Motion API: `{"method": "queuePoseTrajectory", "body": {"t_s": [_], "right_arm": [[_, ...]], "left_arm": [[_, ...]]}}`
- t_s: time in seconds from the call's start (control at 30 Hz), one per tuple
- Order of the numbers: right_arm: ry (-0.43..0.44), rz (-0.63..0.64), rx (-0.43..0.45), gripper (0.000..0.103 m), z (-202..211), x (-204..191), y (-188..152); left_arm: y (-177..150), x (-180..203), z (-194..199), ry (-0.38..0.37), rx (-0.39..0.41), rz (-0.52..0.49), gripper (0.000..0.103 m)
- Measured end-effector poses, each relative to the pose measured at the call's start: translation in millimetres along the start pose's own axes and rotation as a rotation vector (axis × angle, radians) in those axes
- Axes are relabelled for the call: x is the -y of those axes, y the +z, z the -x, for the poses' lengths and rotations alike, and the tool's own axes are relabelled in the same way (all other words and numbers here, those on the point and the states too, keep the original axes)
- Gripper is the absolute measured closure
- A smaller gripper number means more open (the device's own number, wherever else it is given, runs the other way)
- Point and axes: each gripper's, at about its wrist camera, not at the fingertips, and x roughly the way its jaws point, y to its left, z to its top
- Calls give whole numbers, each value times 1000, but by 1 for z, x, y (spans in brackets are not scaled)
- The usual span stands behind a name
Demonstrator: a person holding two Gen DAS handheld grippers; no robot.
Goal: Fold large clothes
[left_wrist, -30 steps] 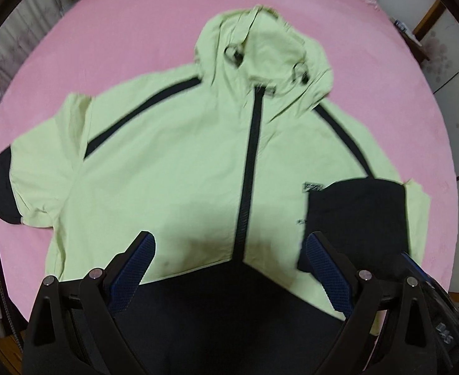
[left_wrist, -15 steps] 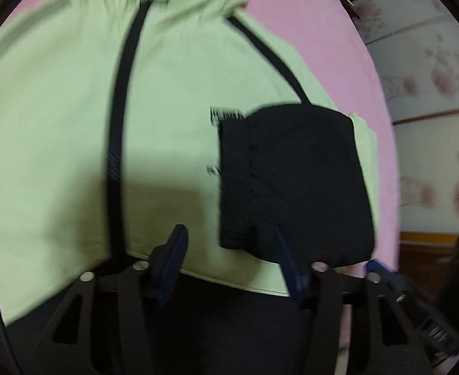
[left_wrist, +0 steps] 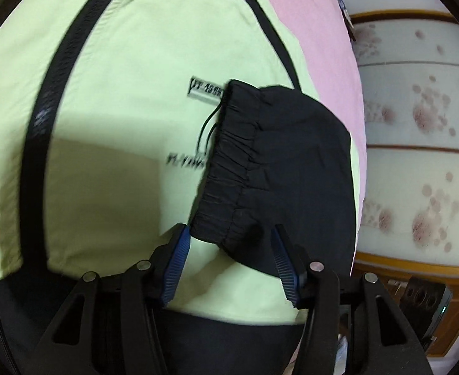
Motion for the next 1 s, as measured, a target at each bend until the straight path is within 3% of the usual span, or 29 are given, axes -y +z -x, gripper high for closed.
{"method": "queuePoseTrajectory", "body": {"t_s": [0.2, 0.37, 0.53, 0.6, 0.67, 0.73, 0.8, 0.83, 0.87, 0.93, 1.0], "right_arm": [[-3, -16, 3, 77, 4, 13, 2], [-2, -35, 4, 77, 9, 26, -1], [-5, -35, 10, 77, 13, 34, -3], [-2, -44, 13, 77, 13, 38, -3], [-2, -56, 9, 77, 12, 41, -4], [0, -67, 4, 77, 10, 44, -5], [-3, -70, 2, 77, 10, 46, -6], [-5, -70, 3, 77, 11, 47, -7], [-8, -69, 4, 77, 11, 48, -7], [-15, -70, 9, 77, 13, 49, -8], [-26, -68, 14, 77, 14, 53, -7]], "left_arm": [[9, 16, -17, 72, 52, 1, 50], [0, 33, -20, 154, 53, -119, 49], [4, 48, -21, 217, 58, -173, 48], [4, 50, -23, 217, 67, -175, 42], [8, 54, -29, 190, 67, -162, 23], [12, 60, -37, 203, 69, -150, 19], [13, 65, -38, 266, 104, -137, 27], [15, 67, -36, 294, 129, -134, 60], [17, 68, -37, 276, 124, -124, 83], [22, 67, -33, 228, 125, -53, 87], [24, 76, -22, 215, 157, -50, 90]]}}
